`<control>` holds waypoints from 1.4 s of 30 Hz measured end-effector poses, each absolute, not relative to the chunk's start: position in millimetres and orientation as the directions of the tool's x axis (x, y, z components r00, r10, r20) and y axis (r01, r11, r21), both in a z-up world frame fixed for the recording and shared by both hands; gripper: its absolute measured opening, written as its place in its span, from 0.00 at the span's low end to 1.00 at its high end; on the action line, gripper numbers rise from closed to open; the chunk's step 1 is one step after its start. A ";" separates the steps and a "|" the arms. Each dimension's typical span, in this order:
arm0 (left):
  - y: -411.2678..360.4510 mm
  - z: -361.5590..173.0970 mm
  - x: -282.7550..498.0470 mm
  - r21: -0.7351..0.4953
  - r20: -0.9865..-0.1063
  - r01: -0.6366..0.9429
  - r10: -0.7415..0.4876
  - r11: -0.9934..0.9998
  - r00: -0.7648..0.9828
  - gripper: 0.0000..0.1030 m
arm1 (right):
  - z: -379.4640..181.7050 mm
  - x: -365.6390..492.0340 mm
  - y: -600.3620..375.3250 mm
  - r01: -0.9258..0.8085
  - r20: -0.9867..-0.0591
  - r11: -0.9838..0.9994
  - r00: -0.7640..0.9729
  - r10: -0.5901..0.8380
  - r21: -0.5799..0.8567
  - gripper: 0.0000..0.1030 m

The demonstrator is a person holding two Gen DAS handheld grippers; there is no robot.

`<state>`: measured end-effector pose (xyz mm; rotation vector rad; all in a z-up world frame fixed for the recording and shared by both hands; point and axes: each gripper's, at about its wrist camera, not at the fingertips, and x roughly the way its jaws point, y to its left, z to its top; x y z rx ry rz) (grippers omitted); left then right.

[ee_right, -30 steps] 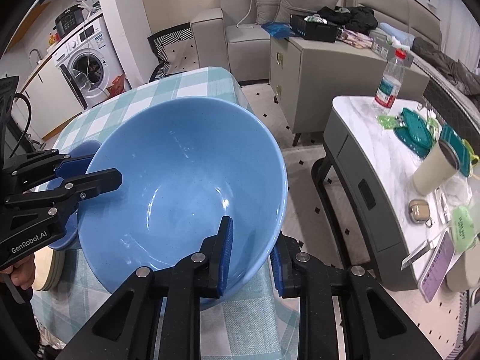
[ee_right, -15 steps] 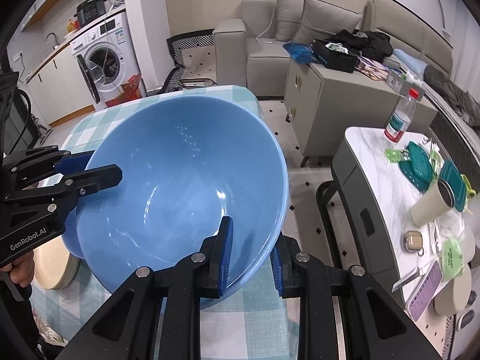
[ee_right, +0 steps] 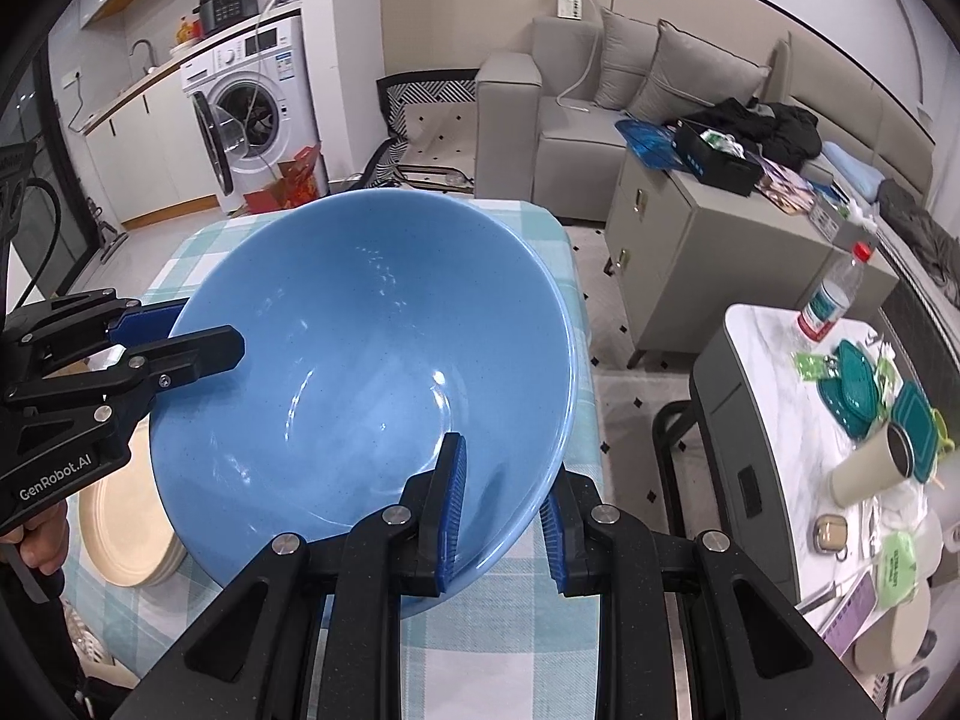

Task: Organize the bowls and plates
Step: 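Lift the light blue bowl with both tools and carry it over the dark blue bowl, then lower the held light blue bowl into the dark blue bowl with both tools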

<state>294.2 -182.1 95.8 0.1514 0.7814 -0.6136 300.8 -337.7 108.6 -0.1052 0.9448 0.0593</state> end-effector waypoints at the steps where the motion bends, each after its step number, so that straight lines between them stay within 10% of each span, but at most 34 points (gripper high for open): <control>1: -178.7 96.8 293.9 -0.094 -0.698 0.566 -0.459 0.819 0.550 0.24 | 109.3 301.1 -335.5 -0.101 -0.811 0.993 0.585 0.007 -0.064 0.23; 42: -104.4 76.7 287.0 -0.082 -0.716 0.440 -0.360 0.894 0.598 0.24 | 85.8 321.0 -258.3 -0.251 -0.836 0.967 0.540 0.096 -0.051 0.23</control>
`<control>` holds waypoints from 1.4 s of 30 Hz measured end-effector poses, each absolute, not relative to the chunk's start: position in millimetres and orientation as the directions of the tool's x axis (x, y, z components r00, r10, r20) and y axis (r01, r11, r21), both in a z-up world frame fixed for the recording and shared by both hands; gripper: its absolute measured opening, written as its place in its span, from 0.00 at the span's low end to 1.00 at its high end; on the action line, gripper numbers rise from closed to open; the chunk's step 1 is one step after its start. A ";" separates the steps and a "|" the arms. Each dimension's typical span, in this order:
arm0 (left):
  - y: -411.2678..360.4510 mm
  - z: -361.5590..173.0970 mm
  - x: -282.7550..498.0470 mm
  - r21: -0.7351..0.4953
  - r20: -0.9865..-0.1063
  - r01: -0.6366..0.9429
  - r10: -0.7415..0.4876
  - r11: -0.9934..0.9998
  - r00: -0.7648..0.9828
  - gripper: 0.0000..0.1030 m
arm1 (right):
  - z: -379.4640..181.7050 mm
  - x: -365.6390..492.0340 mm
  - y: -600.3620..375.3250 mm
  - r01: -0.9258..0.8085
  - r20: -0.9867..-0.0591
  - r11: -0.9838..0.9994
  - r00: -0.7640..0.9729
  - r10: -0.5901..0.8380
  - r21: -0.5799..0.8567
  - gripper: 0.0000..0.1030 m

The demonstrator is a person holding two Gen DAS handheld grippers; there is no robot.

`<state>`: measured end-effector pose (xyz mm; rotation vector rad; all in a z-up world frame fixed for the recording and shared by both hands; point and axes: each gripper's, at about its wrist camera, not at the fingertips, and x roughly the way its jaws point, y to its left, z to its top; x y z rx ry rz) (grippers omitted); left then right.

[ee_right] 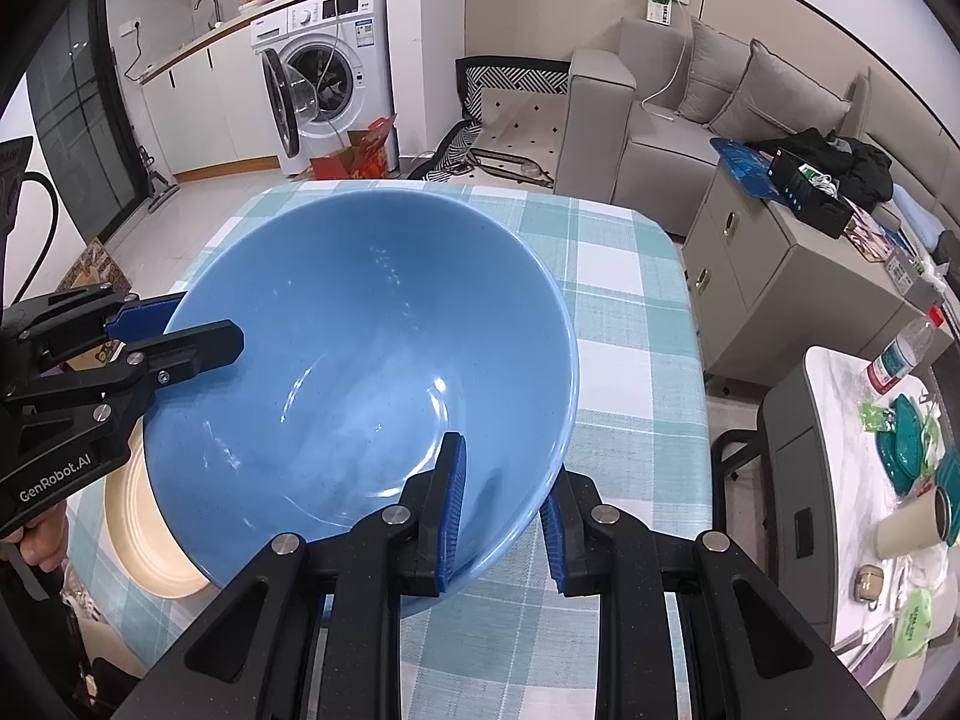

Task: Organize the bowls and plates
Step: 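Lower the held light blue bowl into the dark blue bowl with both tools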

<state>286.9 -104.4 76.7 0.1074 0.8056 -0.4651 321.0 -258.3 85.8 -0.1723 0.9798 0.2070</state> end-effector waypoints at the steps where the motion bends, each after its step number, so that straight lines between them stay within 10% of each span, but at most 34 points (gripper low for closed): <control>1: -103.9 75.6 286.9 -0.083 -0.717 0.439 -0.360 0.894 0.597 0.24 | 84.6 322.3 -258.1 -0.252 -0.837 0.966 0.539 0.095 -0.052 0.23; 42: -100.5 39.0 285.6 -0.081 -0.748 0.425 -0.337 0.902 0.572 0.24 | 45.7 336.8 -253.6 -0.277 -0.868 0.958 0.491 0.074 -0.076 0.23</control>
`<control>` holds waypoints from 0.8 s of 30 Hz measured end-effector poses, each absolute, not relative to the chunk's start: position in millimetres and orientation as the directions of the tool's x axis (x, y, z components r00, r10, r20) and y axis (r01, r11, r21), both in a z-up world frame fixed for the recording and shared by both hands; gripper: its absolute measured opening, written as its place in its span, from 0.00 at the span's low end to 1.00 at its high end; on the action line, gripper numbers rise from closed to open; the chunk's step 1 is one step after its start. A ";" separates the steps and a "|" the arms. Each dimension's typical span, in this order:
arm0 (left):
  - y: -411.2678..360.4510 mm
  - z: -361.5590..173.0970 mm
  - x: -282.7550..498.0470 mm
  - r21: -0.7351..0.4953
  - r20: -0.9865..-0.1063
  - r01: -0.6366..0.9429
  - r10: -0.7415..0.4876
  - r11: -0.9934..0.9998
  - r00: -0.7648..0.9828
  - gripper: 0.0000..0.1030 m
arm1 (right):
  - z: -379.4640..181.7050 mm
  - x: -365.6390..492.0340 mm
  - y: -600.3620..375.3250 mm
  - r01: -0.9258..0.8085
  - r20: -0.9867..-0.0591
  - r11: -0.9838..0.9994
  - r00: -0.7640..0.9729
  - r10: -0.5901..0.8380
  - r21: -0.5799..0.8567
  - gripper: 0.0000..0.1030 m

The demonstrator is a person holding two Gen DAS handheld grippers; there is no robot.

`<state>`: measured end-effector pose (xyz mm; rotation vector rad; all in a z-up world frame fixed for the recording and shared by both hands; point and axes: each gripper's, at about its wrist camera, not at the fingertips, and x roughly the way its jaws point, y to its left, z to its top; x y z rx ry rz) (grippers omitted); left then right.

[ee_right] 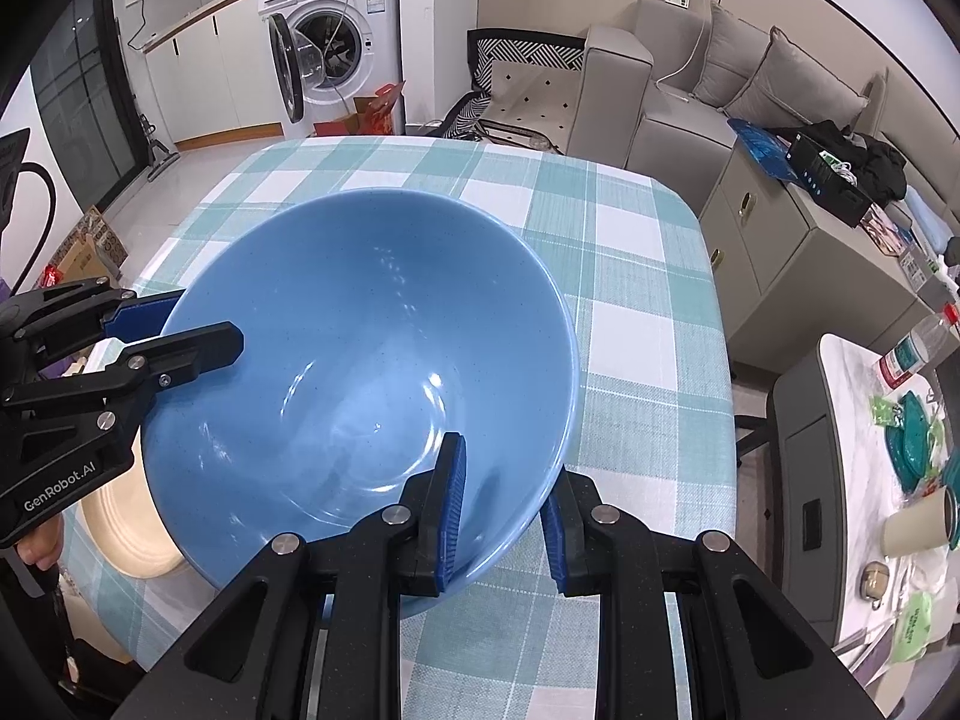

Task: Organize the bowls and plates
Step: 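Lower the held light blue bowl into the dark blue bowl with both tools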

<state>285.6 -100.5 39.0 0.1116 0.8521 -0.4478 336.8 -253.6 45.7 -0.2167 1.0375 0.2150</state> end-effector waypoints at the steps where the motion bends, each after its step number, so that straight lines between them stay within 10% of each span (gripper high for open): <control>1: -100.9 37.8 285.3 -0.078 -0.749 0.425 -0.334 0.902 0.572 0.24 | 44.4 336.5 -253.5 -0.278 -0.869 0.957 0.490 0.073 -0.076 0.23; 24: -106.5 18.2 285.4 -0.040 -0.772 0.423 -0.297 0.905 0.562 0.24 | 28.5 333.9 -239.9 -0.288 -0.863 0.941 0.505 -0.011 -0.180 0.23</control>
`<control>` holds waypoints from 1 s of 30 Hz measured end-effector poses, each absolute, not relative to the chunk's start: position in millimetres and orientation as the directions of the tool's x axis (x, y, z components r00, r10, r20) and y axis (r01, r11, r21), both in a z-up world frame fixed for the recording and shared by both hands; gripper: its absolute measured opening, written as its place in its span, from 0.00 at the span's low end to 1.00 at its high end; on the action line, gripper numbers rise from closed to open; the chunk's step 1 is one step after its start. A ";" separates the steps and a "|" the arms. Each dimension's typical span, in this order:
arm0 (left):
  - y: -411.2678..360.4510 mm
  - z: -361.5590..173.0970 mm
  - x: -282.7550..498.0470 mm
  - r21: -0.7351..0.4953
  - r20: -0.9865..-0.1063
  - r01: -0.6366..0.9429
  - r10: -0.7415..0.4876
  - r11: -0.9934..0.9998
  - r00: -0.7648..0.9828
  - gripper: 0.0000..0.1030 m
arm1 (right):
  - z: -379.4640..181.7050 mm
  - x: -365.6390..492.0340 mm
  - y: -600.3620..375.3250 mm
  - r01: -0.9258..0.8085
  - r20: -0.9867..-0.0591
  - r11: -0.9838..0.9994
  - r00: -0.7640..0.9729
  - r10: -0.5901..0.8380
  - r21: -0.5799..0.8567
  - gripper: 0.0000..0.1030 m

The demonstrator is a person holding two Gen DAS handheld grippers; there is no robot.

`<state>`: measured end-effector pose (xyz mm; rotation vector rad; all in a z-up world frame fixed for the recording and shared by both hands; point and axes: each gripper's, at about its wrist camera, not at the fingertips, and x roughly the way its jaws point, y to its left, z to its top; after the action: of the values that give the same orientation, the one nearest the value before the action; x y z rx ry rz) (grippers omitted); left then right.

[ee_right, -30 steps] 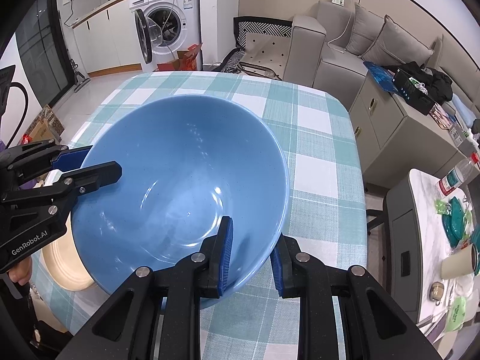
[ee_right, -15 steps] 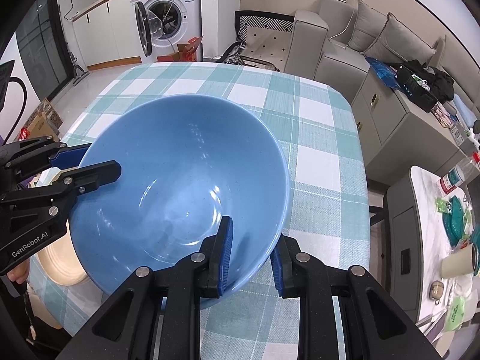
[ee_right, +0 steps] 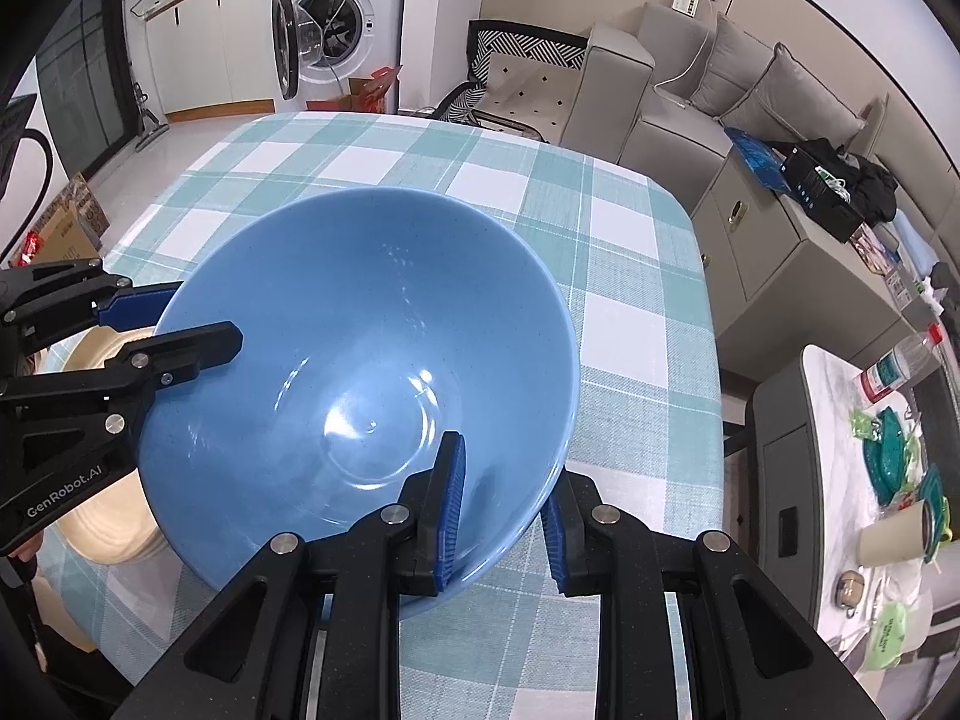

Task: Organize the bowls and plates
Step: 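Lower the held light blue bowl into the dark blue bowl with both tools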

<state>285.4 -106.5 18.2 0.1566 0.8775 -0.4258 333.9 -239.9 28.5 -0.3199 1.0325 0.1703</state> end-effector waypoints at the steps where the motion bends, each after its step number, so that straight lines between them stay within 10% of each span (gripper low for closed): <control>1: -106.5 18.3 285.4 -0.040 -0.772 0.423 -0.297 0.905 0.562 0.24 | 28.6 333.1 -239.1 -0.288 -0.862 0.939 0.506 -0.016 -0.186 0.23; 30: -105.2 18.3 283.1 -0.019 -0.783 0.436 -0.285 0.900 0.553 0.24 | 22.4 329.1 -228.7 -0.311 -0.859 0.908 0.503 -0.093 -0.280 0.28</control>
<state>283.1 -105.2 18.3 0.1852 0.8880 -0.4288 329.1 -228.7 22.4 -0.4310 1.0437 0.1365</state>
